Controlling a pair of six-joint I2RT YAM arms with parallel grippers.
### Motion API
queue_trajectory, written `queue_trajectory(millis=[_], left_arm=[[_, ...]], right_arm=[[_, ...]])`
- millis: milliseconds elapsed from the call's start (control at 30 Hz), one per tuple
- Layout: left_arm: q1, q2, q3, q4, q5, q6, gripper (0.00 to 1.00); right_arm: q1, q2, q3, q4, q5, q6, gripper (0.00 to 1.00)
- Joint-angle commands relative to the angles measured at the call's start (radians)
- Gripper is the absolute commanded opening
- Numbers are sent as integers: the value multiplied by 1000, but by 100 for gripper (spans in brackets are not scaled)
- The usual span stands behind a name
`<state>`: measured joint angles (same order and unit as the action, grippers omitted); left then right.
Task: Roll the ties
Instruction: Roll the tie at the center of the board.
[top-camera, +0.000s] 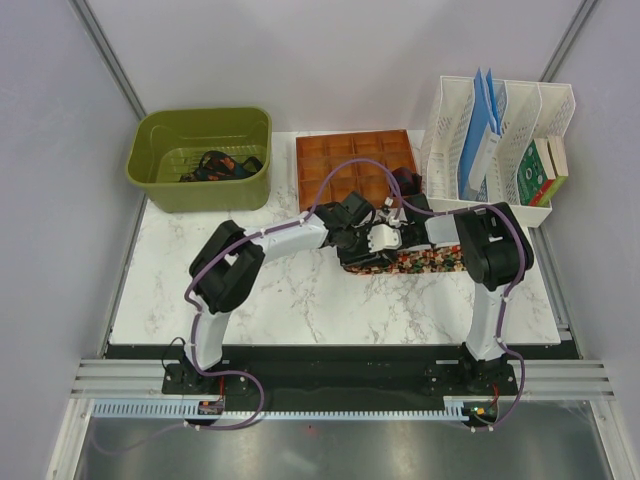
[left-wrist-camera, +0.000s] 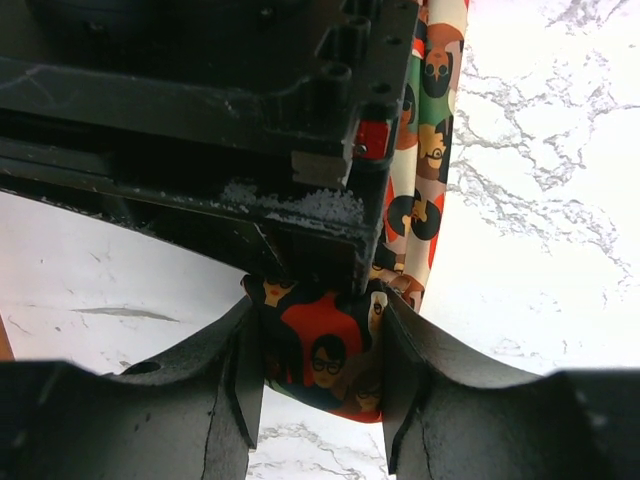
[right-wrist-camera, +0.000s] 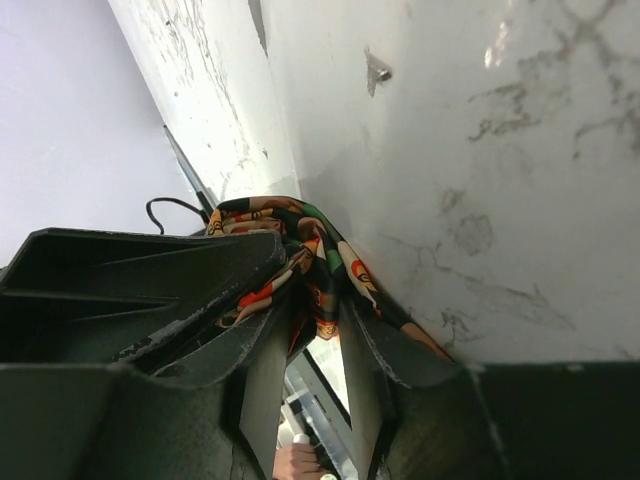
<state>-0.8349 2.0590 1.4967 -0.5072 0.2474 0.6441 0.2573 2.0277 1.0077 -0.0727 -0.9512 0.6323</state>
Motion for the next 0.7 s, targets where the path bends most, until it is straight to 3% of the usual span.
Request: queue_trajectory(millis=[0,667], left_arm=[[-23,70,-95,-67,55,12,30],[-20,87,-85,-71,58,-14,16]], right_arm=[[14,-7,12,-53,72,-103,31],[-26,-152,40,-214,37,-188,45]])
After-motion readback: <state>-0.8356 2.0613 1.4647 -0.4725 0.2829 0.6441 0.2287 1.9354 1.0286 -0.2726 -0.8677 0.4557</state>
